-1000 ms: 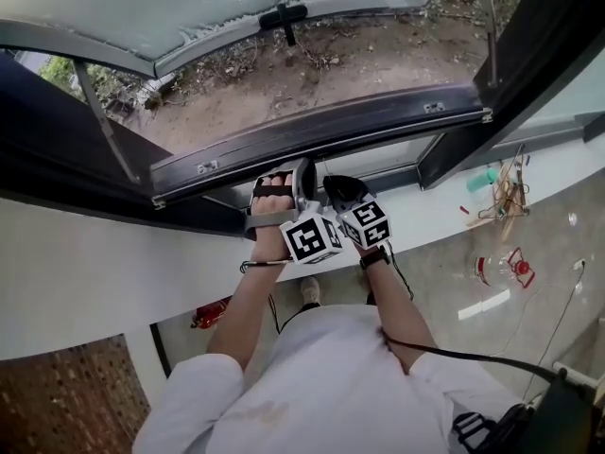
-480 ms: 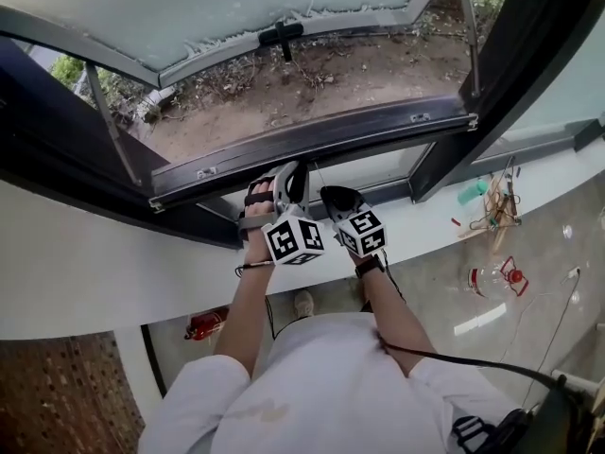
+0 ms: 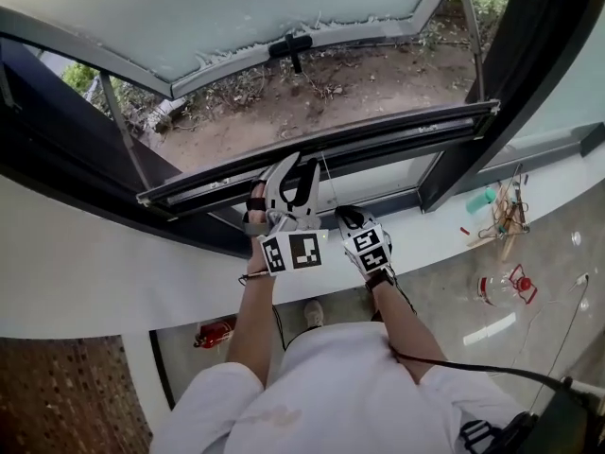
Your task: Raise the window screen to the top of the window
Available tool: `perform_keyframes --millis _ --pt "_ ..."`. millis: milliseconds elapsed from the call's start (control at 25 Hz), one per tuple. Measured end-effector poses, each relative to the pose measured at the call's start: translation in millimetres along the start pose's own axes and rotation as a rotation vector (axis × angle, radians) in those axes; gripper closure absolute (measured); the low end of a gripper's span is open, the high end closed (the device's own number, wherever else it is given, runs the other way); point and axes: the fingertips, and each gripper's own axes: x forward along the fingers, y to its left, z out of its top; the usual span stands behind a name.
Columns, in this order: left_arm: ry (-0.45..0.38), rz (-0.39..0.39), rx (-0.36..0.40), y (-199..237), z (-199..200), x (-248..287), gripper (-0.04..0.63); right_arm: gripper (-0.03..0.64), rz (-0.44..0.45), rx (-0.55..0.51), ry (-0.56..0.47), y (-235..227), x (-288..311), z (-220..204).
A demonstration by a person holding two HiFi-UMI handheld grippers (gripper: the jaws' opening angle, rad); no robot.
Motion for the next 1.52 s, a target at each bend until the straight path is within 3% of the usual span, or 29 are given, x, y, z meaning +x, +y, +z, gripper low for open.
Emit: perform_keyframes --millis 80,160,400,520,720,840,960,1080,1200,1360,1520 --pt "-0.043 0.057 0.016 38.1 30.5 -0.2 0.5 0.617 0.006 0.11 0.027 -1.1 0.4 -38.5" --pt "-0.037 0.043 0.067 59.9 45.4 4.8 0.503 0.617 0.009 0.19 -0.019 -7.5 -2.7 -42.1" --pt "-0.081 0.067 0.059 68.6 56.0 -0.8 0.503 0.617 0.027 0.152 -0.065 -9.1 -5.4 -25.9" --pt "-0.086 0.061 0.059 66.8 59.6 -2.5 0.503 0.617 0.026 0.085 -0.07 0.5 -2.2 -24.8" --pt "-0.115 0.097 -0.067 75.4 62.1 -14.5 0.503 0.617 0.005 -0.049 -0.085 9.2 -2.9 -17.3" --pt "-0.119 0.145 -0.162 82.0 55.1 -25.8 0.503 0.617 0.005 -0.044 -0.091 8.8 -2.5 -12.7" --pt "-0.171 0.206 -0.342 93.8 47.8 -40.6 0.503 0.617 0.012 -0.028 -0.097 9.6 -0.8 -10.0" --pt "-0.135 0.225 -0.517 92.8 25.6 -51.0 0.506 0.617 0.02 -0.016 -0.107 12.6 -2.1 -4.4" --pt "-0.082 0.242 -0.577 89.7 5.4 -56.0 0.594 0.617 0.022 -0.023 -0.13 14.9 -4.1 7.8" --pt "-0.038 0.228 -0.65 79.5 -10.8 -55.1 0.595 0.617 0.014 -0.038 -0.174 14.8 -7.9 21.3" --pt "-0.047 0.209 -0.712 70.9 -9.0 -51.3 0.594 0.617 0.012 -0.043 -0.219 12.2 -14.3 40.3"
